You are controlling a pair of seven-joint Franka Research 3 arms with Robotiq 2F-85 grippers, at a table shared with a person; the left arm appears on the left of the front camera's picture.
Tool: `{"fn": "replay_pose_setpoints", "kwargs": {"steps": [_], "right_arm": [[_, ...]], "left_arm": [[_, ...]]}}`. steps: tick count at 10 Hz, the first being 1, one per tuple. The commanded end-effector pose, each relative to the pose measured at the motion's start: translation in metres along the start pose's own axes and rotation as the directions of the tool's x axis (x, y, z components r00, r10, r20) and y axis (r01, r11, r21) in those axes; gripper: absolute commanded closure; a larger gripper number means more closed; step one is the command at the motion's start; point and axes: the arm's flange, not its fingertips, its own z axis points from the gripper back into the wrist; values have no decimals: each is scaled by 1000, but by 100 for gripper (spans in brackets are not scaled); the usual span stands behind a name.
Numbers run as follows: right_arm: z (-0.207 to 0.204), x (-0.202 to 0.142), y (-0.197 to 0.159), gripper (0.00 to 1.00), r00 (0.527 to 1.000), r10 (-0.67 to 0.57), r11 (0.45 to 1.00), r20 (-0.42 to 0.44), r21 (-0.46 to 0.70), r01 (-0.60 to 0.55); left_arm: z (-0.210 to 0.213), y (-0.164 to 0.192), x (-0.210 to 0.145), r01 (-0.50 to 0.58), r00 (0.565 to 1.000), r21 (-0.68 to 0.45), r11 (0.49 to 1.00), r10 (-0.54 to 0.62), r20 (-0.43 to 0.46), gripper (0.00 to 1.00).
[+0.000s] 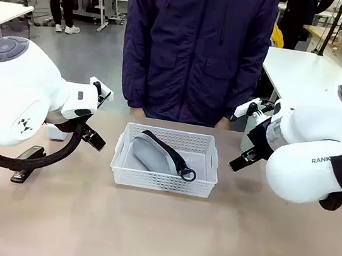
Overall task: Efficiently arrange items inside the basket to fit them all.
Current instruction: Pick up the Digital clock and place it inside the Organizing basket.
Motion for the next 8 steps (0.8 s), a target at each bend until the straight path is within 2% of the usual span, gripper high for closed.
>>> {"fn": "replay_pose_setpoints", "kwargs": {"steps": [1,8], "right_arm": [[0,0,0,0,1000,0,1000,0,0,0],[0,0,0,0,1000,0,1000,0,0,0]], "left_arm": [[0,0,0,0,1000,0,1000,0,-1,0],[0,0,0,0,1000,0,1000,0,-1,0]]}}
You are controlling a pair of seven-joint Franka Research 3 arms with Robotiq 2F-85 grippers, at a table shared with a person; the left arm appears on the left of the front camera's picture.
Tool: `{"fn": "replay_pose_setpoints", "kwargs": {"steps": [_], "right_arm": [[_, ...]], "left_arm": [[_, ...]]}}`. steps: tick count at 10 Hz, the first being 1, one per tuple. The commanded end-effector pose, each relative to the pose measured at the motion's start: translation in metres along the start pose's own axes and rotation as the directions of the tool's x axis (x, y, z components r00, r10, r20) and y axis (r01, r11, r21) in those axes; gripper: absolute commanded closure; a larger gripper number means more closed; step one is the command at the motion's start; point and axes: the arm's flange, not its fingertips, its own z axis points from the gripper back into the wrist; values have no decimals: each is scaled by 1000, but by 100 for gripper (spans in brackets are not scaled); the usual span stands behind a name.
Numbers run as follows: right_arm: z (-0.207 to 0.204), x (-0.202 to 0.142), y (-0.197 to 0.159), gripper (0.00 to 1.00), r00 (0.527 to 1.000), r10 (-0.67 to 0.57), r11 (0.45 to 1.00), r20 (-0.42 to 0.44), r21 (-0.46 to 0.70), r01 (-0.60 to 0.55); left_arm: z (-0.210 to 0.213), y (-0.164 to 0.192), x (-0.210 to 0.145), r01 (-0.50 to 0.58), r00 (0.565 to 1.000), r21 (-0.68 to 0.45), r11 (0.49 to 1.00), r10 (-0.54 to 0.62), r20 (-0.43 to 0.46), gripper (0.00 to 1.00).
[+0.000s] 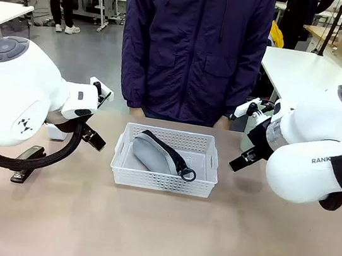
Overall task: Efficiently arrange items inside the basket to fit them all.
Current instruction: Pick up the Digital clock and place it inside the Organizing basket.
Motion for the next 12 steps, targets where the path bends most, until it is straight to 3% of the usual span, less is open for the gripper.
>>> {"fn": "replay_pose_setpoints", "kwargs": {"steps": [1,6,8,9,11,12], "right_arm": [[0,0,0,0,1000,-1,1000,0,0,1],[0,0,0,0,1000,0,1000,0,0,0],[14,-10,-9,0,994,-77,992,-80,94,84],[28,-19,-16,0,987,-104,983,-124,137,121],[71,-43,-38,0,979,-158,947,-127,261,186],[89,-60,-55,0,971,-211,919,-112,317,236]], "left_arm": [[0,0,0,0,1000,0,1000,0,-1,0],[0,0,0,0,1000,0,1000,0,0,0],[16,8,-14,-32,990,-187,982,5,-141,0],[30,15,-28,-64,989,-265,962,25,-146,0],[72,27,-56,-82,990,-326,942,39,-138,0],[95,35,-72,-71,997,-379,923,50,-64,0]]}}
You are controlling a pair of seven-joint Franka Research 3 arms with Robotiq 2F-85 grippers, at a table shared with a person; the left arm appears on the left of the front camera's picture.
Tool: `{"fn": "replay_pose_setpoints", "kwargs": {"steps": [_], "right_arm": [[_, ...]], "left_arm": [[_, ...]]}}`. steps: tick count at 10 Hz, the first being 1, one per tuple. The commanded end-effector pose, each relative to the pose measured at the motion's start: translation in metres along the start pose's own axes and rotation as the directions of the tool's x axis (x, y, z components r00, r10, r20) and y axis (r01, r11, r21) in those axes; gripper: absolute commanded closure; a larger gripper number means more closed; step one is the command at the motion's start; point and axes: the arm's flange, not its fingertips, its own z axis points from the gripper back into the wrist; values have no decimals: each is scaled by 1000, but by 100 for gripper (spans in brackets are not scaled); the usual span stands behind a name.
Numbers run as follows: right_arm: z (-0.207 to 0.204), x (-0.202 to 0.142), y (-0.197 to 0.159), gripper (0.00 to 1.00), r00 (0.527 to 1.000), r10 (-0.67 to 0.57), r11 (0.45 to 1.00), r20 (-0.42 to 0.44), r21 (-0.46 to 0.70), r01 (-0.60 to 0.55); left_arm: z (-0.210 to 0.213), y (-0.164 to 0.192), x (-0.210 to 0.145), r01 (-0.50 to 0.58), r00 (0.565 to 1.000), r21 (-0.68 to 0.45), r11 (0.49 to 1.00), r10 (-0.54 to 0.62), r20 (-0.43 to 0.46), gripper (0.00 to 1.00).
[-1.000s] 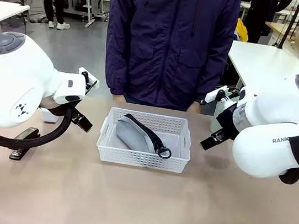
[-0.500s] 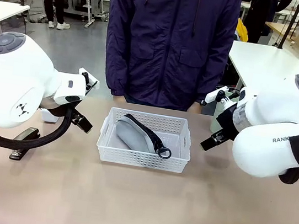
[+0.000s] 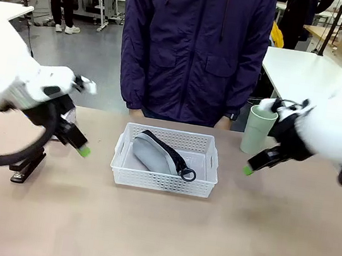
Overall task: Efficiently arrange items inside the basket to fit them all.
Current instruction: Pick up the Digital clock and place it inside the Organizing basket.
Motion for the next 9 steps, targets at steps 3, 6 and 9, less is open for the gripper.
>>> {"fn": "replay_pose_setpoints", "kwargs": {"steps": [3,6,9], "right_arm": [[106,-95,-92,0,840,-517,791,163,465,397],[148,-171,-147,0,669,-686,631,288,693,349],[140,-237,-201,0,507,-815,480,279,816,323]], "left_arm": [[95,50,-126,-82,865,-295,952,215,454,0],[114,112,-215,-181,643,-486,855,476,599,0],[99,150,-280,-277,469,-592,756,645,604,0]]}}
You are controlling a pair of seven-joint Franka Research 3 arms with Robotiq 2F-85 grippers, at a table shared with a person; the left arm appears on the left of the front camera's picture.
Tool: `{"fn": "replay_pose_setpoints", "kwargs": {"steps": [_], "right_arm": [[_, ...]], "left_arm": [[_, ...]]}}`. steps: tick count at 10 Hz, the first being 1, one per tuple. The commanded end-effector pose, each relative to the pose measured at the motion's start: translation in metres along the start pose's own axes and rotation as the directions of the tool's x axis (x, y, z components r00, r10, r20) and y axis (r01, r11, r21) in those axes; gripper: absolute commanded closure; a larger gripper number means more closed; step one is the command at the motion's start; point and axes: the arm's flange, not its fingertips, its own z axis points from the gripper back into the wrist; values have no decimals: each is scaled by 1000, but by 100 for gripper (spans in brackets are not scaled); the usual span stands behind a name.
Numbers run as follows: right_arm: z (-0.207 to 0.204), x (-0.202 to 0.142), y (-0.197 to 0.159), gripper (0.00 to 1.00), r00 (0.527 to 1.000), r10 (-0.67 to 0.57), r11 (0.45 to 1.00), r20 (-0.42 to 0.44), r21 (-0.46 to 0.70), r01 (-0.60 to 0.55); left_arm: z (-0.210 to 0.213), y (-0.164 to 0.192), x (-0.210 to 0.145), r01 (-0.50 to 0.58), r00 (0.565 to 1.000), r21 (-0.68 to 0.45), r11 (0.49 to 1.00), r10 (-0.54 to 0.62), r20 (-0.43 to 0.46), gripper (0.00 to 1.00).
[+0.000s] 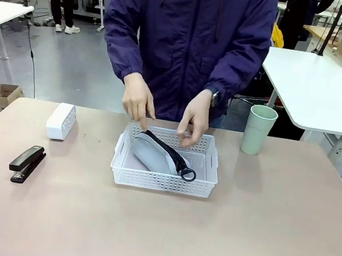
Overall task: Efficiently arrange items inside the basket to fit them all.
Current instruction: Pick up the Digital clock and place it inside the Organizing basket.
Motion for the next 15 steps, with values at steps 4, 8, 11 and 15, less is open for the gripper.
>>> {"fn": "replay_pose_setpoints", "kwargs": {"steps": [4,8,11,15], "right_arm": [[2,-11,-62,0,994,-105,994,36,42,103],[0,-14,-74,0,988,-148,989,30,23,148],[0,-14,-74,0,988,-148,989,30,23,148],[0,-14,-74,0,988,-148,989,30,23,148]], "left_arm": [[-25,5,-74,-82,992,-16,997,83,90,0],[-28,2,-70,-132,991,145,981,128,40,0],[-8,48,-29,-110,992,7,994,109,61,0],[-8,48,-29,-110,992,7,994,109,61,0]]}}
